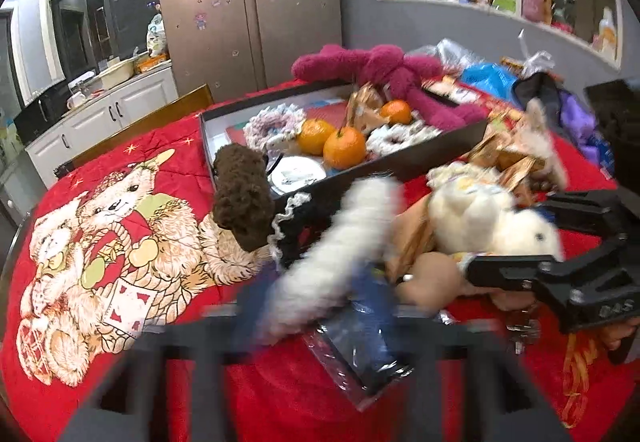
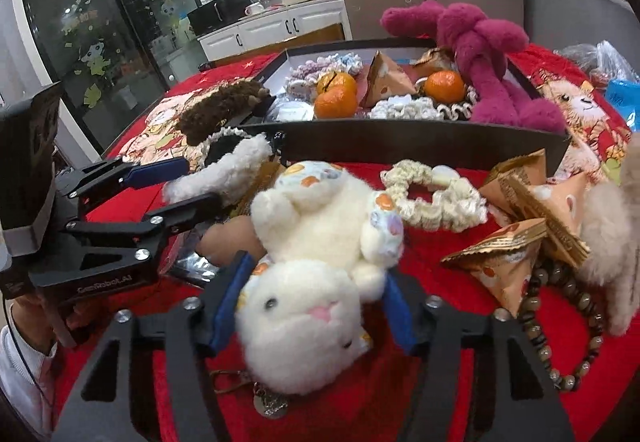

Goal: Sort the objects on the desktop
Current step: 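Grasp the white fuzzy stick with the left tool and lift it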

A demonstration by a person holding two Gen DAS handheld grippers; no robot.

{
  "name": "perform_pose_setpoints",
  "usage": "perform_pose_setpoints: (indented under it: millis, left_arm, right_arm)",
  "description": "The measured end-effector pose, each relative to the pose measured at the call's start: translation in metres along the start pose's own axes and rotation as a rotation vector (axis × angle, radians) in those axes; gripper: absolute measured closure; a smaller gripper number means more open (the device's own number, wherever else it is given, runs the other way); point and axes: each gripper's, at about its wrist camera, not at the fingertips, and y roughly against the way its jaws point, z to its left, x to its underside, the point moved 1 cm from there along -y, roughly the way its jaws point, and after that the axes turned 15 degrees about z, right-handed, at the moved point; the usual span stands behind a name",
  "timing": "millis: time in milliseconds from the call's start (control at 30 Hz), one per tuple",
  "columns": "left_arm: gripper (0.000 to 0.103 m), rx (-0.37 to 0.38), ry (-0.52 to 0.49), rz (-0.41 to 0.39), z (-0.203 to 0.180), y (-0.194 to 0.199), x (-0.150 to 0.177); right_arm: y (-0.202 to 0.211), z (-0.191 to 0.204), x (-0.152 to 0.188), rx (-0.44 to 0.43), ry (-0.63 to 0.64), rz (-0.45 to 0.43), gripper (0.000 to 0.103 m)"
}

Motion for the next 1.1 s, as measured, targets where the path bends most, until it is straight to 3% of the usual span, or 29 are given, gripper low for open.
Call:
perform_pose_setpoints:
  millis: [200, 267, 367, 533, 567, 600, 633, 700, 833, 967, 1100]
  left_arm:
    - [0.079, -0.015, 0.011, -0.018, 0.0, 0.011, 0.008]
    - [0.103, 0.0, 0.025, -0.041, 0.002, 0.021, 0.009]
    - [0.103, 0.008, 0.065, -0.084, 0.009, 0.038, 0.011]
    - [0.103, 0.109, 0.059, -0.05, 0.009, 0.039, 0.014]
    - [0.101, 0.108, 0.035, -0.051, 0.005, 0.038, 0.015]
    - [0.09, 0.094, 0.011, -0.05, 0.001, 0.038, 0.015]
    - [0.064, 0.064, -0.018, -0.049, -0.006, 0.036, 0.016]
    - [0.035, 0.029, -0.055, -0.06, -0.014, 0.034, 0.019]
    - [0.035, -0.041, -0.153, -0.065, -0.029, 0.025, 0.021]
    - [0.035, 0.01, -0.148, 0.007, -0.022, 0.004, 0.014]
    - [0.035, 0.065, -0.109, 0.024, -0.01, -0.004, 0.008]
  right_arm:
    - [0.015, -0.009, 0.0, -0.044, -0.044, -0.043, 0.053]
    - [0.023, -0.009, -0.001, -0.057, -0.044, -0.071, 0.054]
    - [0.037, -0.007, -0.001, -0.06, -0.032, -0.122, 0.056]
    - [0.054, -0.003, 0.001, -0.075, -0.02, -0.167, 0.061]
    - [0.055, -0.003, 0.001, -0.074, -0.022, -0.171, 0.061]
    - [0.055, -0.004, 0.001, -0.073, -0.026, -0.17, 0.061]
    - [0.054, -0.004, 0.001, -0.074, -0.025, -0.164, 0.061]
    - [0.05, -0.005, 0.002, -0.08, -0.033, -0.153, 0.061]
    - [0.046, -0.004, 0.003, -0.088, -0.034, -0.14, 0.061]
    - [0.046, -0.004, 0.002, -0.095, -0.035, -0.14, 0.061]
    - [0.046, -0.006, 0.002, -0.106, -0.039, -0.131, 0.061]
